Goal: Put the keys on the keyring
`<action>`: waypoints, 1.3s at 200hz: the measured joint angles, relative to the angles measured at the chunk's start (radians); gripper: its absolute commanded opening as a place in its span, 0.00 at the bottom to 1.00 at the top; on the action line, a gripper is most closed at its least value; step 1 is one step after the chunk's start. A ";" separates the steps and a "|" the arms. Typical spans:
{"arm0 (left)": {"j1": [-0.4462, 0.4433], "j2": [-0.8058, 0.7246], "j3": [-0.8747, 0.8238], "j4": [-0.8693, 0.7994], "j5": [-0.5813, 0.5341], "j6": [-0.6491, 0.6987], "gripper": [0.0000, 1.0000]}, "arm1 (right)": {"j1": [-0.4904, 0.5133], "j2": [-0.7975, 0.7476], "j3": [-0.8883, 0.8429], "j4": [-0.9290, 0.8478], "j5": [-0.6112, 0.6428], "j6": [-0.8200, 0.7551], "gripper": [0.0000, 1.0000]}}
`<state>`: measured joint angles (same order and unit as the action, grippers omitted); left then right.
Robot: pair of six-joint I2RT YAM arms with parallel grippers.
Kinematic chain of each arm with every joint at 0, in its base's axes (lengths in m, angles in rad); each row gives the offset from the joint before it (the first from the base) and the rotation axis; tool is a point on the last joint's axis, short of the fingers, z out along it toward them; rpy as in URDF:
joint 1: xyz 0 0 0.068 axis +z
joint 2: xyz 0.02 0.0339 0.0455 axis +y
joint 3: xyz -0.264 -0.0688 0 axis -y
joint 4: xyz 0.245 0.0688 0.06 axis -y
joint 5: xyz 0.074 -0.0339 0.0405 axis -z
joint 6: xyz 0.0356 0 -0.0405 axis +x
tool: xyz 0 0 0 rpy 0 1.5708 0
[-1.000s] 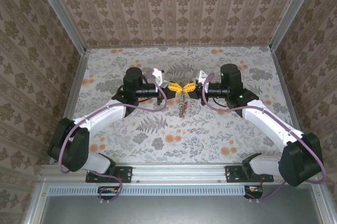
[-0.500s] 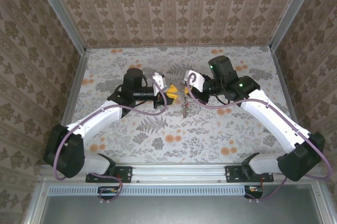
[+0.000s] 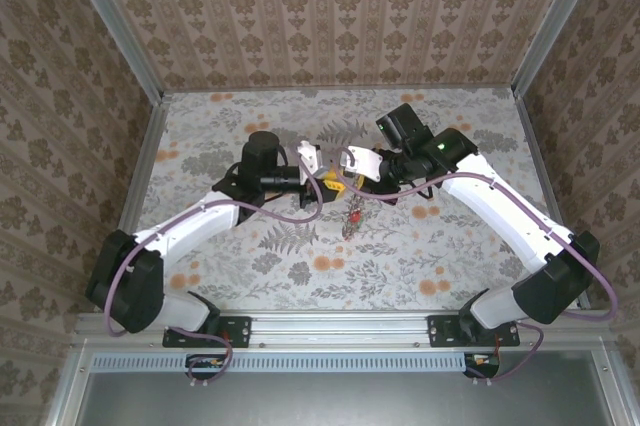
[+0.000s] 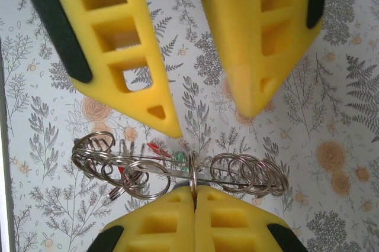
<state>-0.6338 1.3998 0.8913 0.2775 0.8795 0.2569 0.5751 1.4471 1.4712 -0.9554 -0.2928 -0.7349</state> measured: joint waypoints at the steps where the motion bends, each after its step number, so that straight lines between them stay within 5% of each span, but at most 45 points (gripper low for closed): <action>1: 0.000 0.002 0.000 0.003 0.000 -0.002 0.33 | 0.000 0.000 0.000 0.000 0.000 0.000 0.00; 260: 0.012 -0.002 -0.111 0.201 0.098 -0.128 0.33 | -0.010 0.029 -0.001 0.013 -0.060 -0.003 0.00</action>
<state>-0.6216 1.3975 0.7803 0.4789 0.9775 0.1287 0.5655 1.4757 1.4704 -0.9424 -0.3527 -0.7383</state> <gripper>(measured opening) 0.330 0.062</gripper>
